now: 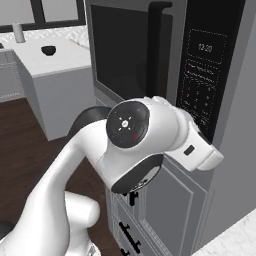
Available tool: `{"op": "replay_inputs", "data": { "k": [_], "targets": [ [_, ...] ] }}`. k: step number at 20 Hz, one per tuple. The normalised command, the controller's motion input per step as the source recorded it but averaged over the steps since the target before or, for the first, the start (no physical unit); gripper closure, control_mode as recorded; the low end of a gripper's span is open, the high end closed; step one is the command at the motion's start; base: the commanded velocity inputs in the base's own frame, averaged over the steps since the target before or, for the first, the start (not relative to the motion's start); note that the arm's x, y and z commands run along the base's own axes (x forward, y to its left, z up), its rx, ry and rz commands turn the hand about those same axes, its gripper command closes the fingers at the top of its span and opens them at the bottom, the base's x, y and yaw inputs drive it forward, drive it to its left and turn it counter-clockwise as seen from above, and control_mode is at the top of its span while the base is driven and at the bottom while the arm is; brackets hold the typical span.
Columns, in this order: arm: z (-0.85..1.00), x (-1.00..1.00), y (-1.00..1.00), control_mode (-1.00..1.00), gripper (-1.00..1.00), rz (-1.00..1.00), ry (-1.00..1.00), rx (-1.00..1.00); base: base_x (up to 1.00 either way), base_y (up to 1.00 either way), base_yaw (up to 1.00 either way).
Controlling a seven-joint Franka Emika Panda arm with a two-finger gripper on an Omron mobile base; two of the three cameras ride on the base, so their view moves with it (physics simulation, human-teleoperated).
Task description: Pick the lemon wedge from the sink and place it in the bowl. Then pick the bowl and place it in the microwave. Then close the microwave door and press the start button.
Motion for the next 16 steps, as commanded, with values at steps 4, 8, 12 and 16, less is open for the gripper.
{"op": "replay_inputs", "data": {
  "k": [4,8,12,16],
  "targets": [
    [-0.28,0.01,0.0,-1.0,1.0,0.0,0.0,0.0,0.0,0.0,0.0],
    [-0.07,0.08,-0.04,-1.0,1.0,0.0,0.0,0.0,0.0,0.0,0.0],
    [0.0,0.25,-0.01,-1.0,1.0,0.0,0.0,0.0,0.0,0.0,0.0],
    [-0.05,0.85,-0.18,-1.0,1.0,0.0,0.0,0.05,0.0,0.0,0.0]
  ]
}}
